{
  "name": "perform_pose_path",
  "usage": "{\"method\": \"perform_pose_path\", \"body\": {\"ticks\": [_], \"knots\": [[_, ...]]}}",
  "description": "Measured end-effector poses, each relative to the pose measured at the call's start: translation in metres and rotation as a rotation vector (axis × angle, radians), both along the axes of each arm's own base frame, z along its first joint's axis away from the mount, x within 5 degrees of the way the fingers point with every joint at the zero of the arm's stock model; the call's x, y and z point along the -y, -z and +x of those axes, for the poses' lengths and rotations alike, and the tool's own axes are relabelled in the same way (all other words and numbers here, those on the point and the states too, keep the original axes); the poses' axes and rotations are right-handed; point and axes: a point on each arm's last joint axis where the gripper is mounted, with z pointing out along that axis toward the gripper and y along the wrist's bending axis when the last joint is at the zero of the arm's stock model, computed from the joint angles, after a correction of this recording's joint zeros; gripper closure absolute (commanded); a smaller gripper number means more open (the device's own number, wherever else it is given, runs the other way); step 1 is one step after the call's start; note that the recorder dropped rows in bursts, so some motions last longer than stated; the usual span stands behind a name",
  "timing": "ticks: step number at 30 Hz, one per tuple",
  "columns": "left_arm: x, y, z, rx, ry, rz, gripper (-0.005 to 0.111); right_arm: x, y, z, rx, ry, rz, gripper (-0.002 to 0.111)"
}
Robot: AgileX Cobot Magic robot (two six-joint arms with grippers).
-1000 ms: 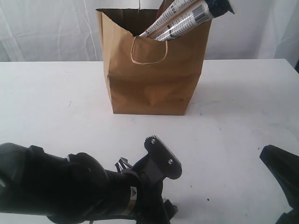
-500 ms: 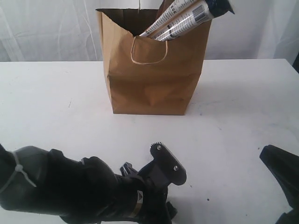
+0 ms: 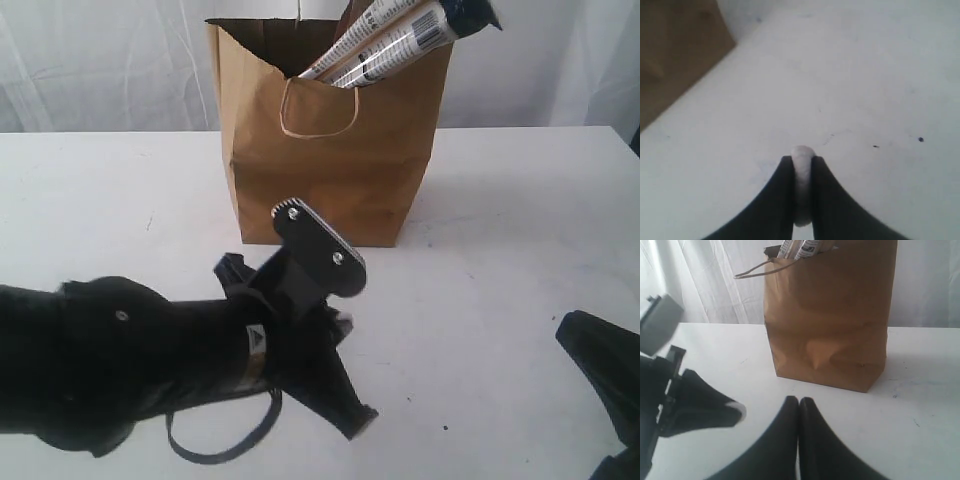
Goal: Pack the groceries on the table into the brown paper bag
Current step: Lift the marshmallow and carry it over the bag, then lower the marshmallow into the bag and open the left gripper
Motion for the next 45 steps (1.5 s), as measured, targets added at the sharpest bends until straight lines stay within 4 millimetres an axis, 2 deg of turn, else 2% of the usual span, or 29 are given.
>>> {"method": "perform_pose_path", "body": {"ticks": [7, 13, 17, 25, 31, 38, 45], "knots": [[-0.046, -0.049, 0.024, 0.121, -0.122, -0.099, 0.107, 0.0, 0.0, 0.0, 0.0, 0.0, 0.0, 0.108], [-0.09, -0.074, 0.05, 0.23, -0.225, -0.086, 0.107, 0.0, 0.0, 0.0, 0.0, 0.0, 0.0, 0.108], [-0.104, -0.088, 0.068, 0.27, -0.219, -0.084, 0.107, 0.0, 0.0, 0.0, 0.0, 0.0, 0.0, 0.108], [-0.128, -0.128, 0.099, 0.379, -0.178, -0.116, 0.107, 0.0, 0.0, 0.0, 0.0, 0.0, 0.0, 0.108], [-0.126, -0.143, 0.127, 0.389, -0.133, -0.181, 0.107, 0.0, 0.0, 0.0, 0.0, 0.0, 0.0, 0.108], [-0.106, -0.132, 0.154, 0.373, -0.032, -0.231, 0.093, 0.0, 0.0, 0.0, 0.0, 0.0, 0.0, 0.108], [-0.094, -0.127, 0.175, 0.365, -0.009, -0.285, 0.094, 0.0, 0.0, 0.0, 0.0, 0.0, 0.0, 0.108]]}}
